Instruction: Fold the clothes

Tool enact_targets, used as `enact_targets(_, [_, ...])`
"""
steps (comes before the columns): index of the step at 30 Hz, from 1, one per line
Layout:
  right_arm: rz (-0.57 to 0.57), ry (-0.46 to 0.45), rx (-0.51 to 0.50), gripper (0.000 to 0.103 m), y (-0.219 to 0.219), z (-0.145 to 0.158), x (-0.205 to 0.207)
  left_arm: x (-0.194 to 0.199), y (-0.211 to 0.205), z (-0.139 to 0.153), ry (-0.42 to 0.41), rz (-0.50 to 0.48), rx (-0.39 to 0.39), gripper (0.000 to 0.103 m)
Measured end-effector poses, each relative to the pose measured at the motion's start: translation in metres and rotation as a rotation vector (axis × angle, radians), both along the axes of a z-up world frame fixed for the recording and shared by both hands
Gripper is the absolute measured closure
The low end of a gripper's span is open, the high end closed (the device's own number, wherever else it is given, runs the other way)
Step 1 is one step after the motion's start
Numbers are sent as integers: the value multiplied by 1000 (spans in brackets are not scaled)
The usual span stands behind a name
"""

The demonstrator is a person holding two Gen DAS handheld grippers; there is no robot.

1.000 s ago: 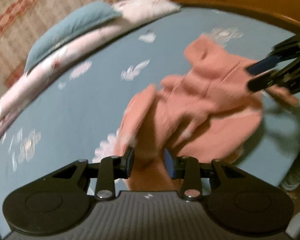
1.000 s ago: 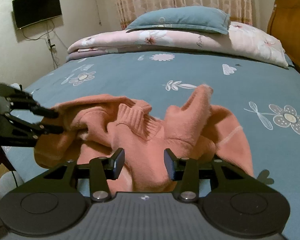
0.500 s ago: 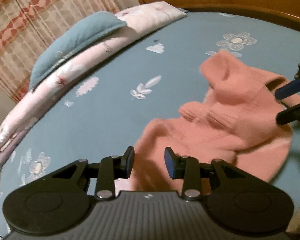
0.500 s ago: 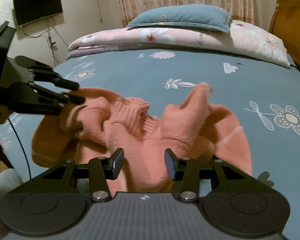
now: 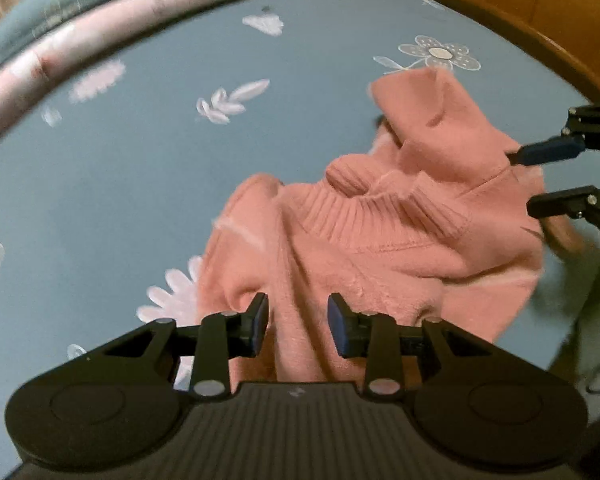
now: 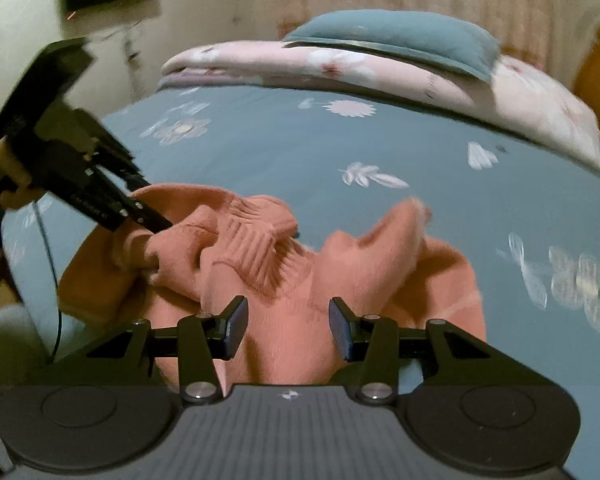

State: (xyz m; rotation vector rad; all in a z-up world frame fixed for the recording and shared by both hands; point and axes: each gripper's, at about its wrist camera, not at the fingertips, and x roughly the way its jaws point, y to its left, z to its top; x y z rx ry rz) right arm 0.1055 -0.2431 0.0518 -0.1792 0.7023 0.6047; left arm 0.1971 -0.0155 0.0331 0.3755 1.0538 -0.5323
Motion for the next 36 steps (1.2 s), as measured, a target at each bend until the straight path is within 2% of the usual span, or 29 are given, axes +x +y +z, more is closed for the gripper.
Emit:
enact_targets(3, [128,-15,-81,54,7,18,11,10,11,0,91,27,-82,76])
enact_targets(5, [220,-28,-146,51,13,29,21,11,15,0,114,28,-116,90])
enact_targets(8, [303,-36,-237,49,25,38,39,0,19,4,79,40,-131,97])
enact_targets(13, [436,-12,-320,45,51,36,79,-36,39,20,-3,35,-207,99])
enact_targets(16, [477,44,-346,43,63,23,110,-55,55,18,-12,56,-226,99])
enact_targets(19, [481,168,-348,43,64,0,141,-67,69,8,-3,81,-238,99])
enact_targets(22, [470,289,-354,43,55,-24,153,-73,80,-1,9,100,-257,99])
enact_targets(28, [490,391,-335,42,21,-30,115,-73,85,-11,21,93,-254,99])
enact_targets(30, [501,413,-365,42,14,-32,96,-71,87,-13,24,100,-259,99])
enact_targets(33, [533,434,-405,42,9,-37,70,-71,87,-16,27,104,-265,99])
enact_targets(36, [536,405,-401,42,11,-34,63,-71,83,-17,23,99,-252,99])
